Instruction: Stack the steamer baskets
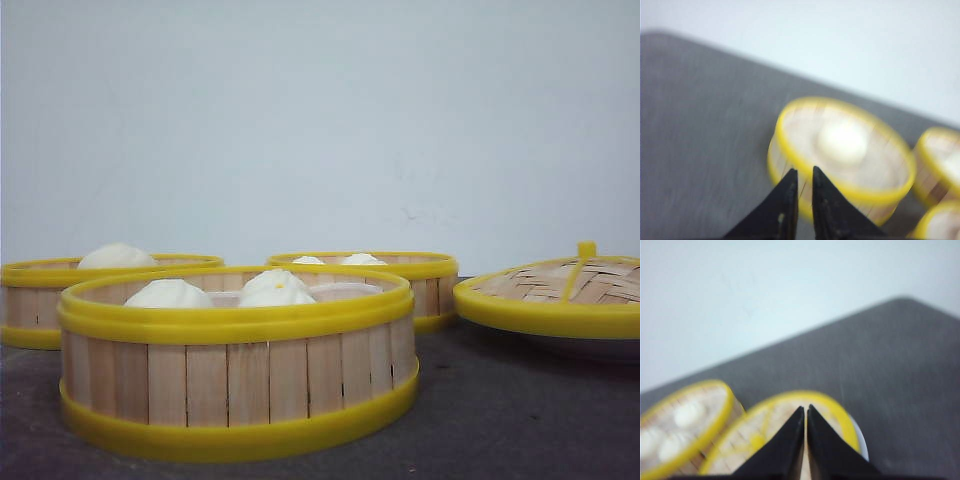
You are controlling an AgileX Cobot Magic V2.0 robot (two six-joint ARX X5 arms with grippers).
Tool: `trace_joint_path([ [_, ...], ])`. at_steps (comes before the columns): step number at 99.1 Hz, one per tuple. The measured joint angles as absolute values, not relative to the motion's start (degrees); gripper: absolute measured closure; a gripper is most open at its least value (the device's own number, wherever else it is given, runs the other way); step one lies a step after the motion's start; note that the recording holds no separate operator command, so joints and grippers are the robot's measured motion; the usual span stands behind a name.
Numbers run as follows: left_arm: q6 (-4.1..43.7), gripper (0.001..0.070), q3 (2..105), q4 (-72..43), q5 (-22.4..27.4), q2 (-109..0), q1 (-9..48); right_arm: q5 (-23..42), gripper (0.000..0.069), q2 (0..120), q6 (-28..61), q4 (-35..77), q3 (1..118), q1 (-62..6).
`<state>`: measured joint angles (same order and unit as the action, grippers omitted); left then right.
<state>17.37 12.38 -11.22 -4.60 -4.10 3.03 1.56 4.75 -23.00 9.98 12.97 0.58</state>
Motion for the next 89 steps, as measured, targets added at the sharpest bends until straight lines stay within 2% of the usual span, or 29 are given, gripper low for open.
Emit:
trace_joint_path([
  [29,16.64,0.0685,34.46,-15.84,-4.05,-22.44,3.03,0.54,0.0687,25.02,-16.73,17.82,36.36,0.58],
  [41,15.18,0.0685,42.52,-17.61,-0.82,-28.73,3.03,-2.11,0.0687,30.44,-13.37,21.93,44.36,0.49],
  [53,13.85,0.0672,44.23,-18.2,2.96,-31.59,3.03,-3.46,0.0676,32.23,-11.97,23.4,46.89,-0.19],
  [56,13.56,0.065,44.18,-18.57,3.77,-31.99,3.03,-3.49,0.0648,32.25,-11.77,23.79,46.89,-0.49],
  [60,13.28,0.0595,44.18,-18.98,4.6,-32.42,3.03,-3.49,0.0577,32.29,-11.75,24.38,46.89,-0.89],
  [69,12.6,0.0418,44.18,-19.11,4.75,-33.06,3.03,-4.56,0.0323,32.34,-11.81,24.69,46.89,-1.83],
  [72,12.43,0.0362,44.18,-19.11,4.84,-33.04,3.03,-5.06,0.0274,32.34,-11.84,24.67,46.89,-2.02],
  [79,12.05,0.0304,44.18,-19.07,5.82,-32.97,3.03,-6.98,0.0216,32.67,-12.27,24.51,46.89,-2.55],
  [89,11.99,0.0281,44.18,-19.05,6.44,-32.93,3.03,-10.37,0.0192,34.2,-13.47,23.64,46.98,-3.05],
])
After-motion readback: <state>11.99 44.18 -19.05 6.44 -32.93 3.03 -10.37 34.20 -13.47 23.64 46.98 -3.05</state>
